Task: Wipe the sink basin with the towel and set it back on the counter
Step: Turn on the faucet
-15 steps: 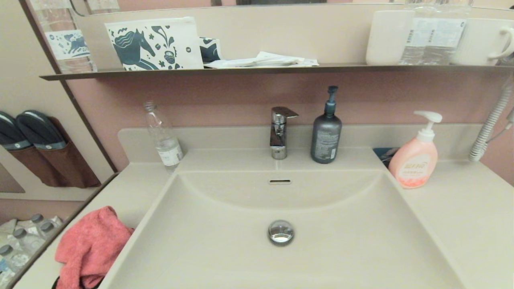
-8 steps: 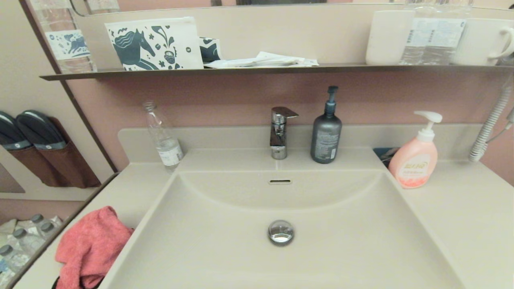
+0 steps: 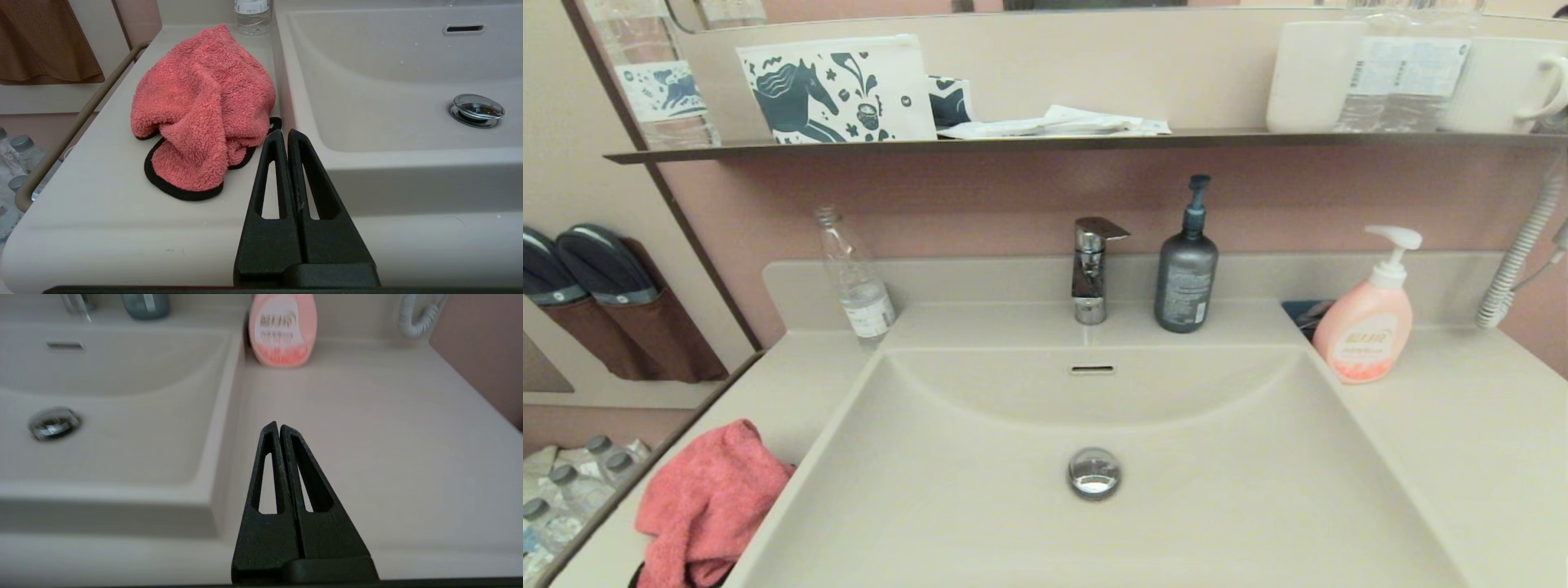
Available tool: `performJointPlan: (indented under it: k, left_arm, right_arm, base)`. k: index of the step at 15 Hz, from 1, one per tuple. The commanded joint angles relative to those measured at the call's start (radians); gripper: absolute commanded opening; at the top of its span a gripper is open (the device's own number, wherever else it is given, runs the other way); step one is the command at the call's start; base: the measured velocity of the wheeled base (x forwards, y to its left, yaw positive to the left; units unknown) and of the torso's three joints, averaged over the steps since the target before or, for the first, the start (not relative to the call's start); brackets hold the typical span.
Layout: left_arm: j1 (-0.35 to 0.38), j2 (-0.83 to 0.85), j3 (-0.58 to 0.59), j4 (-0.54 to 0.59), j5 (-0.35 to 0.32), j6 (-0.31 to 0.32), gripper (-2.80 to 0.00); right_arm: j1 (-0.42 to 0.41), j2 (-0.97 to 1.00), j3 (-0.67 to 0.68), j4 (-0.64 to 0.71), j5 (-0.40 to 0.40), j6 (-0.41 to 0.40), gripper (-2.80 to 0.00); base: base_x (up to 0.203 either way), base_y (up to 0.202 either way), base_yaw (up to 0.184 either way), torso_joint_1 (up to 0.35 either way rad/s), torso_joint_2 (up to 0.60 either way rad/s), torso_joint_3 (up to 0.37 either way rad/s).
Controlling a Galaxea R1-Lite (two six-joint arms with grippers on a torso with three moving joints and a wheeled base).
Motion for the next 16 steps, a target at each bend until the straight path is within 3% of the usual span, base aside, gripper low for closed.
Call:
performJointPlan:
  k: [1,4,7,11,16]
  left_arm:
    - [0.0,0.0,0.0,0.0,0.0,0.0,-2.8]
    - [0.0,0.0,0.0,0.0,0.0,0.0,-2.8]
    - [0.0,0.0,0.0,0.0,0.0,0.0,-2.8]
    - [0.0,0.0,0.0,0.0,0.0,0.0,-2.8]
    - [0.0,0.0,0.0,0.0,0.0,0.0,-2.8]
  right_arm:
    - [0.003,0.231,-0.133,-0.002,0.002,0.013,-2.8]
    - [0.019,0.441,-0.255,-0.017,0.02,0.021,-2.8]
    - [0.079,0.699,-0.332,-0.12,0.032,0.023,-2.8]
    - [0.269,1.031,-0.493,-0.256,0.031,0.093,-2.8]
    - [0.469,1.309,-0.781,-0.29,0.016,0.155,-2.8]
  base:
    - [0.0,0.0,0.0,0.0,0.0,0.0]
    - [0.0,0.0,0.0,0.0,0.0,0.0]
    - [0.0,0.0,0.0,0.0,0.0,0.0]
    - [0.0,0.0,0.0,0.0,0.0,0.0]
    - [0.0,0.0,0.0,0.0,0.0,0.0]
